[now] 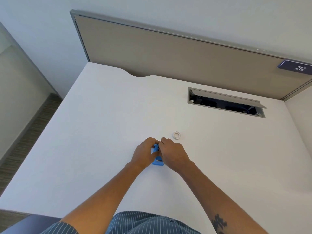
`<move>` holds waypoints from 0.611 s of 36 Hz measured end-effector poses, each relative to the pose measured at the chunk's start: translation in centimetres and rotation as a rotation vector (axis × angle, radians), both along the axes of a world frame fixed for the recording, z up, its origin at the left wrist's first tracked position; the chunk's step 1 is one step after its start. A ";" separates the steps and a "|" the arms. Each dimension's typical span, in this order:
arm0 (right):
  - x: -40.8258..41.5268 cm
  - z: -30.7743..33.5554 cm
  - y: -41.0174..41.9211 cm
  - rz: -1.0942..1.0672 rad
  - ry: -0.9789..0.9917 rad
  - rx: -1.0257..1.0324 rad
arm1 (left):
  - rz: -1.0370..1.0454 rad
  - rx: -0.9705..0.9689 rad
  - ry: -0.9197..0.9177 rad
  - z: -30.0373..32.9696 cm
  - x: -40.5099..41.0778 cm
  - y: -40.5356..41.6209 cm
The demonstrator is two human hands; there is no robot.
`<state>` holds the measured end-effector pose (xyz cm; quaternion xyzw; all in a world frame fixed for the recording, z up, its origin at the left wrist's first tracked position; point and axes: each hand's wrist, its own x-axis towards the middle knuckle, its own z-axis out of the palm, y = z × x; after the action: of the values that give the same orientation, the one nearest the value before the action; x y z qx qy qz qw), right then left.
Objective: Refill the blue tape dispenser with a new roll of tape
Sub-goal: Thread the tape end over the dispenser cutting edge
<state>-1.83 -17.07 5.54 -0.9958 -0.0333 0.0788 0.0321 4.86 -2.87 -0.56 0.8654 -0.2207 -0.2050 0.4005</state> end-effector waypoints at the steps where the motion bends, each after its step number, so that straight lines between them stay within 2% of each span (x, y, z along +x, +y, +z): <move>1: 0.0 -0.1 -0.1 0.002 0.010 -0.011 | 0.001 0.003 0.001 0.0 0.0 0.0; 22: 0.5 -0.7 -0.7 0.077 0.061 -0.047 | -0.045 0.091 -0.064 0.9 0.3 -0.2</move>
<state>-1.35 -17.76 4.88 -0.9914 -0.0687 0.1112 0.0069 5.15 -3.12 0.38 0.8837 -0.2433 -0.1959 0.3487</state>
